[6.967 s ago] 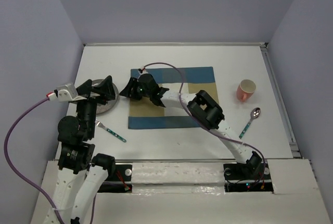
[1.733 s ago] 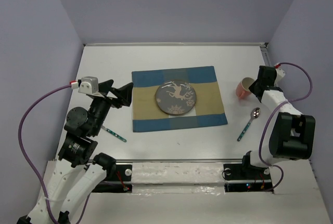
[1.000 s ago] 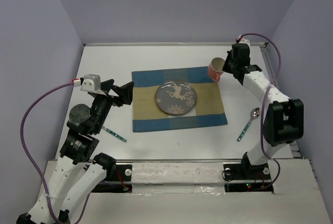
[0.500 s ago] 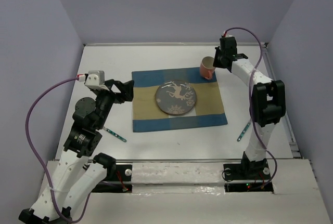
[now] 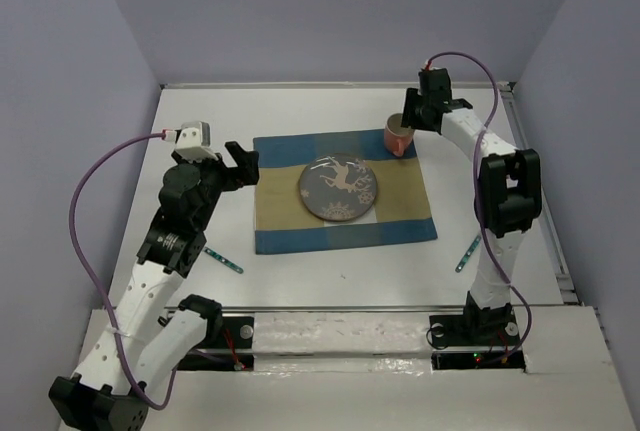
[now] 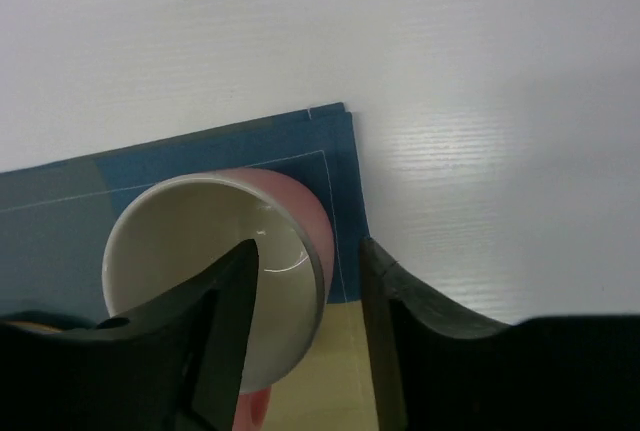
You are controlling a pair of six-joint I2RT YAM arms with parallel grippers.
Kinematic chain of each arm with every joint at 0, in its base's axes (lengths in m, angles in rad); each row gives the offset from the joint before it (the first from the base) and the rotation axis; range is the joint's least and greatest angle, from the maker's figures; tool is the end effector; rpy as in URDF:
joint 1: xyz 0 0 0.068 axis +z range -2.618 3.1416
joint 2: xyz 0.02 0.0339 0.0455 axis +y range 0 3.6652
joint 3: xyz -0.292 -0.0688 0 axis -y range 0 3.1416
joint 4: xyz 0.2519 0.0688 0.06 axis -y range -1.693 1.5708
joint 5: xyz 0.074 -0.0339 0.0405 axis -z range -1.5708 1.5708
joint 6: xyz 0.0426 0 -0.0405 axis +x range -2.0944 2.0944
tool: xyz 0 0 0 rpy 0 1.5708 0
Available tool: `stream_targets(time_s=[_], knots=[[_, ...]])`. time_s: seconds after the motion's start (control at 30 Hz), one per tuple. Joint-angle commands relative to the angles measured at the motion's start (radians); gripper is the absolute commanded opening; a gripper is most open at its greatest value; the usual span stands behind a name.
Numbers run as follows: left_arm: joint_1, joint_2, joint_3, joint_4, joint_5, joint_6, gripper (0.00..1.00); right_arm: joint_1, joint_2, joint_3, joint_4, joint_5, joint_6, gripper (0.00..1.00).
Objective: Set the dinner table for one person
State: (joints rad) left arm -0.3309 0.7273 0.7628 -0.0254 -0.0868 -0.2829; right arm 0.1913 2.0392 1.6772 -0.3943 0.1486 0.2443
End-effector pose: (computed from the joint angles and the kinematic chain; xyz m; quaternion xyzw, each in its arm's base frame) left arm 0.1600 -0.0511 0.3777 -0.0140 0.7034 -0.1854 0.6860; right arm 0.4853 0.0876 0.2613 0.0537 0.9146 0.0188 0.4004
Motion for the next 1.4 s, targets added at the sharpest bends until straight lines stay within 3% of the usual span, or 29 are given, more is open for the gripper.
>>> stream_targets(time_s=[0.0,0.23,0.37,0.4,0.43,0.5,0.53,0.67,0.83,1.0,1.37], knots=[[0.021,0.0,0.035,0.035,-0.001,-0.029,0.99,0.01,-0.043,0.062,0.026,-0.009,0.009,0.68],[0.033,0.188,0.099,0.004,0.015,-0.088,0.99,0.01,-0.269,-0.062,0.055,-0.046,0.068,0.73],[0.05,0.297,0.138,0.018,0.048,-0.146,0.99,0.01,-0.489,-0.386,0.217,-0.14,0.156,0.66],[0.052,0.322,0.138,0.018,0.035,-0.154,0.95,0.01,-0.532,-0.448,0.248,-0.176,0.183,0.65],[0.058,0.369,0.148,0.018,0.021,-0.165,0.85,0.01,-0.61,-0.509,0.28,-0.204,0.231,0.65],[0.064,0.449,0.177,0.018,-0.011,-0.18,0.81,0.019,-0.681,-0.67,0.36,-0.257,0.263,0.63],[0.064,0.477,0.187,0.018,-0.025,-0.19,0.71,0.033,-0.715,-0.719,0.38,-0.265,0.289,0.62],[0.075,0.619,0.263,0.044,-0.07,-0.176,0.54,0.075,-0.858,-0.878,0.439,-0.316,0.308,0.61],[0.082,0.82,0.36,0.082,-0.123,-0.145,0.42,0.12,-1.04,-1.02,0.439,-0.345,0.322,0.59],[0.107,1.051,0.476,0.065,-0.111,-0.105,0.41,0.129,-1.114,-1.083,0.411,-0.369,0.308,0.59],[0.125,1.291,0.665,0.027,-0.119,-0.048,0.43,0.151,-1.116,-1.142,0.44,-0.414,0.305,0.58]])
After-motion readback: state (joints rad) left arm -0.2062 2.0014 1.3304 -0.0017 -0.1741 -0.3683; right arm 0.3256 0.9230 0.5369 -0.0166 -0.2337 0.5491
